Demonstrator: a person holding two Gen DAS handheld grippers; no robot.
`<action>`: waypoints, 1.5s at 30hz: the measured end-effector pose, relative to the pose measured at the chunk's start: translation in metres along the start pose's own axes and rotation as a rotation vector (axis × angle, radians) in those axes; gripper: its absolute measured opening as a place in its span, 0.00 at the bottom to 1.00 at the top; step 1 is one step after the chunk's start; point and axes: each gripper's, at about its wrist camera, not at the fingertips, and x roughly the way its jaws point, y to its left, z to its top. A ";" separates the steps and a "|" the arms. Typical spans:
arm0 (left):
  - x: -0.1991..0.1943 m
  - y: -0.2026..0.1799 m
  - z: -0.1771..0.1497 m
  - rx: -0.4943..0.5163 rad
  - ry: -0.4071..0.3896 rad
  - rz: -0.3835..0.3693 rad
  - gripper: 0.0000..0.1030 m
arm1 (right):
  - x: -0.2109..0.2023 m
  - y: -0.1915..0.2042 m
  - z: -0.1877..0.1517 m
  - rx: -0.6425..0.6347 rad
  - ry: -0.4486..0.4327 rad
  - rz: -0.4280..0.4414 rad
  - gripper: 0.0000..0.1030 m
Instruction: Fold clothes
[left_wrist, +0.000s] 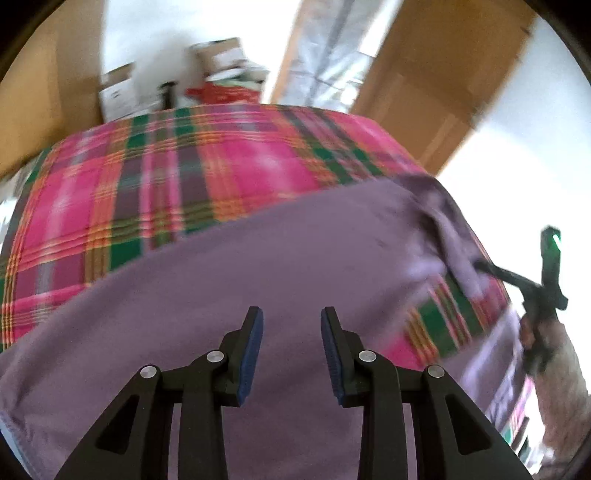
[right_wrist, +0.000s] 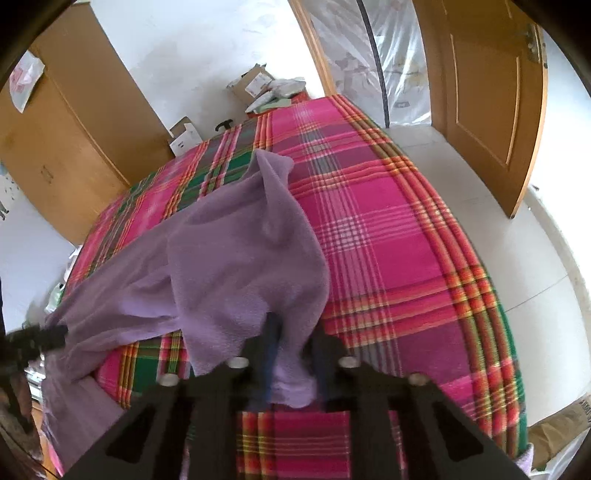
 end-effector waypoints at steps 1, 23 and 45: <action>0.000 -0.012 -0.006 0.029 0.020 -0.007 0.33 | -0.001 0.000 0.001 0.000 -0.002 0.008 0.09; 0.053 -0.070 -0.011 0.246 0.154 0.176 0.32 | -0.076 -0.050 0.046 0.153 -0.254 -0.072 0.07; 0.024 -0.047 -0.003 0.172 0.084 0.045 0.10 | -0.027 -0.104 0.104 0.179 -0.223 -0.292 0.10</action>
